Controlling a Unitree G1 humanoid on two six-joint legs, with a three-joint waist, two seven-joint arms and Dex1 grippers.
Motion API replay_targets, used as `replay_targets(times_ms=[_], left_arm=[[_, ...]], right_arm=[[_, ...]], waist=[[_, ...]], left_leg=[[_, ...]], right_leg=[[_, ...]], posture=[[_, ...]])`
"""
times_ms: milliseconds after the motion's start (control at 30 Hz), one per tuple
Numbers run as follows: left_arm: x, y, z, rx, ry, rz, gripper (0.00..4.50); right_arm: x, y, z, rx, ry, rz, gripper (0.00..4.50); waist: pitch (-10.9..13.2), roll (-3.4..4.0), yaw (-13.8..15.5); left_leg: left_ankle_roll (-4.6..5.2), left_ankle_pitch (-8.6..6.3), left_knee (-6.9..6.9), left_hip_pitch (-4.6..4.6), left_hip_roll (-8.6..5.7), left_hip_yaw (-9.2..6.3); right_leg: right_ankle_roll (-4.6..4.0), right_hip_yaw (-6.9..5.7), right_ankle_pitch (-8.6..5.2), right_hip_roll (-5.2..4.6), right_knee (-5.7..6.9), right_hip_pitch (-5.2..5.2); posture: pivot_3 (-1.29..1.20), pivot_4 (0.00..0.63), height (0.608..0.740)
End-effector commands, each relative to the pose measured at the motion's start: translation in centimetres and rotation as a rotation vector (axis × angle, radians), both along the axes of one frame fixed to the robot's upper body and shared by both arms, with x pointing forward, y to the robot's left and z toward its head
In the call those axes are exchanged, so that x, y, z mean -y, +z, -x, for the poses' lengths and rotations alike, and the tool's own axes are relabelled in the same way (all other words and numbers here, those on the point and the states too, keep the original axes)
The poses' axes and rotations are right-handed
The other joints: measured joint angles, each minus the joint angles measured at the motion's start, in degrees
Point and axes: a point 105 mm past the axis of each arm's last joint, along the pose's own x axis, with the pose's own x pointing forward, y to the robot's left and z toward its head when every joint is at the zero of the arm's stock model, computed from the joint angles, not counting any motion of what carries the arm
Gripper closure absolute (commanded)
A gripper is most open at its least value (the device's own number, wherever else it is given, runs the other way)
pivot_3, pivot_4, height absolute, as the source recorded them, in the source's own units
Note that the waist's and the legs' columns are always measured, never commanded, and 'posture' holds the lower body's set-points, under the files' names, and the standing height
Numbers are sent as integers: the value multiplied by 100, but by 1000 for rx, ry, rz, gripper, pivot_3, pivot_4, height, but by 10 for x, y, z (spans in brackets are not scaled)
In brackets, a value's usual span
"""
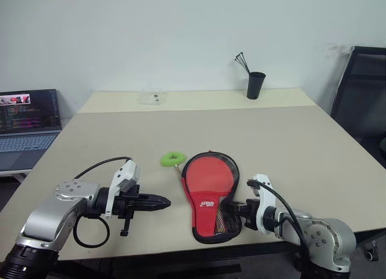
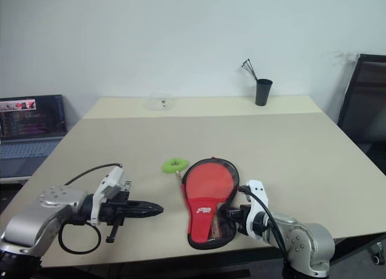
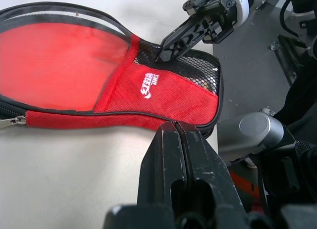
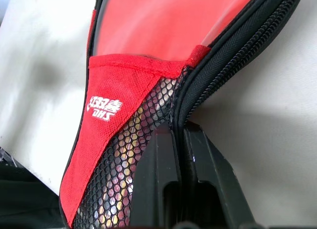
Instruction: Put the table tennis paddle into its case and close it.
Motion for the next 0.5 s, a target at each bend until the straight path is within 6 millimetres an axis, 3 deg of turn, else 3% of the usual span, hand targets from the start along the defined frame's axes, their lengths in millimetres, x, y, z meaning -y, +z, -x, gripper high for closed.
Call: replay_targets(times_ms=[33, 333, 500], left_arm=[[2, 8, 2, 23, -27, -8, 4500], [1, 6, 1, 29, -16, -11, 4500], [1, 5, -1, 35, -3, -8, 4500]], right_arm=[[0, 4, 6, 16, 20, -9, 4473], [-5, 3, 6, -4, 10, -38, 4473], [-1, 7, 3, 19, -19, -26, 3079]], waist=[[0, 0, 1], [0, 0, 1], [0, 0, 0]], left_leg=[[0, 0, 0, 0, 0, 0], [2, -2, -3, -1, 1, 0], [2, -2, -3, -1, 1, 0]], right_leg=[[0, 0, 0, 0, -1, 0], [-1, 0, -1, 0, -5, 0], [-1, 0, -1, 0, -6, 0]], posture=[[0, 150, 740], [0, 150, 740], [0, 150, 740]])
